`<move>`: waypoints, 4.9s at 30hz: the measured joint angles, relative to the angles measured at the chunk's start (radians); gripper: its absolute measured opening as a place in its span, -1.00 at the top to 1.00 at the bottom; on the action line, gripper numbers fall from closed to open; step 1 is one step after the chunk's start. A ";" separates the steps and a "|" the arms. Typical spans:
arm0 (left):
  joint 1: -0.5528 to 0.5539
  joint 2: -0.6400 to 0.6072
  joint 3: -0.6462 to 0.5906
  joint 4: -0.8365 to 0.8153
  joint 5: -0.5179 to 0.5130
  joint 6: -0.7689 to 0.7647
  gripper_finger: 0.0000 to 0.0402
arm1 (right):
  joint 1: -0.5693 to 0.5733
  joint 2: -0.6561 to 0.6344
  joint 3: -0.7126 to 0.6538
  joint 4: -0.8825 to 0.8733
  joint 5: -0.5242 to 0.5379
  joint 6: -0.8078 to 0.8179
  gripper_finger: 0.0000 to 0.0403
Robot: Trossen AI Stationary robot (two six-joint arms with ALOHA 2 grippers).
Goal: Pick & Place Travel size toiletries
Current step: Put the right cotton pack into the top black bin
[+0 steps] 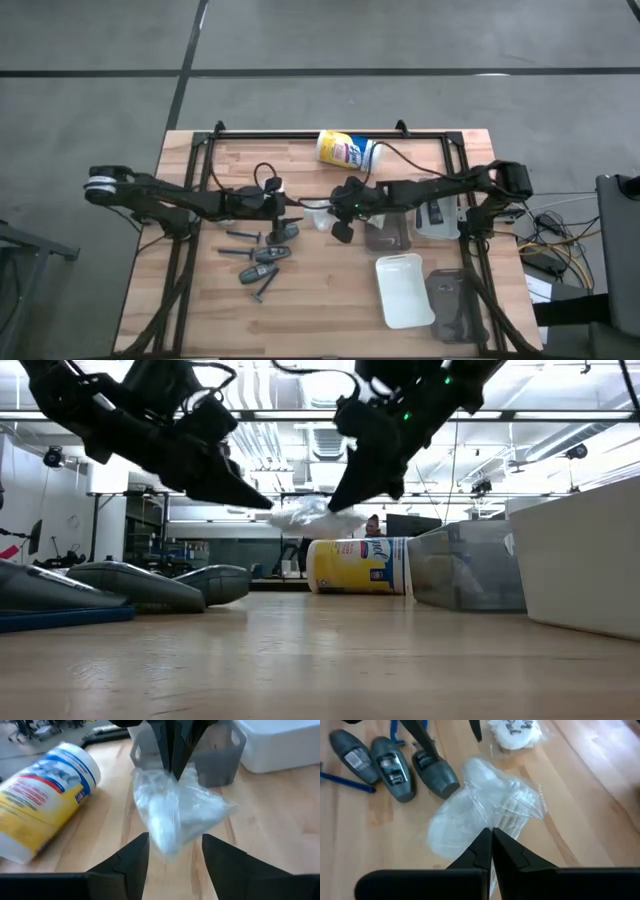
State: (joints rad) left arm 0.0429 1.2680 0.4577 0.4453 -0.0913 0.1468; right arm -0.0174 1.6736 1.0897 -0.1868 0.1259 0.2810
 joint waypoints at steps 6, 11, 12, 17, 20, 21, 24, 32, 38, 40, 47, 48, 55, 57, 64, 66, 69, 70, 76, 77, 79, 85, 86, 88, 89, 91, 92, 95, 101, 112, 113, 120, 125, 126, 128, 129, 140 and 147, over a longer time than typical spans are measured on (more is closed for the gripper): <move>0.001 -0.099 -0.004 -0.142 -0.011 0.012 0.04 | 0.000 -0.103 -0.003 -0.057 -0.053 -0.004 0.96; 0.001 -0.124 -0.005 -0.241 -0.031 -0.017 0.04 | 0.005 -0.183 -0.006 -0.139 -0.057 0.000 0.96; 0.001 -0.124 -0.005 -0.253 -0.041 -0.026 0.04 | 0.009 -0.199 -0.006 -0.149 -0.057 0.000 0.96; 0.001 -0.124 -0.005 -0.307 -0.068 -0.048 0.04 | 0.038 -0.267 -0.012 -0.184 -0.056 0.006 0.96; 0.001 -0.124 -0.005 -0.316 -0.068 -0.052 0.04 | 0.062 -0.297 -0.013 -0.205 -0.056 0.008 0.96; 0.001 -0.124 -0.005 -0.315 -0.068 -0.053 0.04 | 0.069 -0.304 -0.013 -0.214 -0.056 0.008 0.96; 0.001 -0.124 -0.005 -0.322 -0.068 -0.054 0.04 | 0.090 -0.327 -0.015 -0.246 -0.056 0.008 0.96; 0.001 -0.124 -0.005 -0.330 -0.068 -0.054 0.04 | 0.118 -0.386 -0.021 -0.418 -0.040 0.071 0.96; 0.001 -0.124 -0.005 -0.328 -0.068 -0.064 0.04 | 0.118 -0.458 -0.101 -0.439 -0.020 0.094 0.96; 0.001 -0.124 -0.005 -0.329 -0.068 -0.064 0.04 | 0.118 -0.499 -0.145 -0.437 -0.020 0.110 0.96; 0.001 -0.124 -0.005 -0.326 -0.068 -0.063 0.04 | 0.117 -0.670 -0.335 -0.421 0.095 0.300 0.96; 0.001 -0.124 -0.005 -0.326 -0.068 -0.063 0.04 | 0.117 -0.689 -0.364 -0.421 0.107 0.332 0.96; 0.001 -0.124 -0.005 -0.325 -0.068 -0.068 0.04 | 0.117 -0.753 -0.538 -0.296 0.113 0.430 0.96; 0.001 -0.124 -0.005 -0.325 -0.068 -0.068 0.04 | 0.117 -0.750 -0.573 -0.222 0.113 0.420 0.96; 0.001 -0.124 -0.005 -0.325 -0.068 -0.068 0.04 | 0.117 -0.707 -0.617 -0.169 0.104 0.424 0.96; 0.001 -0.124 -0.005 -0.325 -0.068 -0.069 0.04 | 0.117 -0.693 -0.617 -0.167 0.094 0.425 0.96; 0.001 -0.124 -0.005 -0.326 -0.068 -0.069 0.04 | 0.118 -0.677 -0.617 -0.170 0.051 0.426 0.96; 0.001 -0.124 -0.005 -0.326 -0.068 -0.069 0.04 | 0.117 -0.673 -0.617 -0.169 0.039 0.424 0.96; 0.001 -0.124 -0.005 -0.327 -0.068 -0.069 0.04 | 0.118 -0.653 -0.617 -0.176 0.015 0.418 0.96; 0.001 -0.124 -0.005 -0.327 -0.068 -0.068 0.04 | 0.117 -0.649 -0.616 -0.176 0.006 0.417 0.96; 0.001 -0.124 -0.005 -0.328 -0.068 -0.068 0.04 | 0.117 -0.644 -0.616 -0.178 -0.022 0.415 0.96; 0.001 -0.124 -0.005 -0.328 -0.068 -0.053 0.04 | 0.117 -0.629 -0.616 -0.180 -0.052 0.415 0.96; 0.001 -0.124 -0.005 -0.328 -0.068 -0.051 0.04 | 0.117 -0.629 -0.616 -0.180 -0.051 0.415 0.96; 0.000 -0.124 -0.005 -0.328 -0.068 -0.051 0.04 | 0.117 -0.629 -0.616 -0.180 -0.051 0.415 0.96; 0.000 -0.124 -0.005 -0.328 -0.068 -0.051 0.04 | 0.117 -0.631 -0.616 -0.180 -0.051 0.415 0.96; 0.000 -0.124 -0.005 -0.326 -0.068 -0.052 0.04 | 0.117 -0.632 -0.616 -0.178 -0.051 0.415 0.96; 0.000 -0.124 -0.005 -0.326 -0.068 -0.052 0.04 | 0.117 -0.632 -0.615 -0.178 -0.051 0.415 0.96; 0.000 -0.124 -0.005 -0.325 -0.068 -0.053 0.04 | 0.117 -0.632 -0.615 -0.177 -0.051 0.415 0.96; 0.001 -0.124 -0.005 -0.325 -0.068 -0.054 0.04 | 0.117 -0.632 -0.615 -0.177 -0.051 0.429 0.87; 0.000 -0.124 -0.005 -0.327 -0.082 -0.054 0.04 | 0.117 -0.632 -0.614 -0.176 -0.049 0.464 0.39; 0.001 -0.124 -0.005 -0.327 -0.092 -0.054 0.04 | 0.117 -0.632 -0.610 -0.179 -0.049 0.461 0.36; 0.001 -0.124 -0.005 -0.334 -0.214 -0.066 0.04 | 0.117 -0.632 -0.528 -0.228 -0.047 0.400 0.18; 0.010 -0.124 -0.005 -0.401 -0.232 -0.111 0.04 | 0.117 -0.633 -0.460 -0.252 0.001 0.358 0.13; 0.012 -0.124 -0.005 -0.417 -0.252 -0.126 0.04 | 0.117 -0.633 -0.449 -0.252 0.014 0.340 0.13; 0.015 -0.124 -0.006 -0.451 -0.304 -0.160 0.04 | 0.117 -0.633 -0.426 -0.252 0.040 0.298 0.12; 0.015 -0.124 -0.006 -0.469 -0.331 -0.178 0.04 | 0.117 -0.633 -0.415 -0.251 0.057 0.281 0.12; 0.034 -0.069 -0.006 -0.532 -0.360 -0.288 0.04 | 0.116 -0.633 -0.381 -0.243 0.174 0.171 0.24; 0.091 0.054 -0.006 -0.499 -0.384 -0.287 0.04 | 0.117 -0.633 -0.387 -0.242 0.174 0.179 0.36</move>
State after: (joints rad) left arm 0.1339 1.3222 0.4519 -0.0540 -0.4754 -0.1406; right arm 0.0998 1.0409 0.7029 -0.4290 0.3004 0.4603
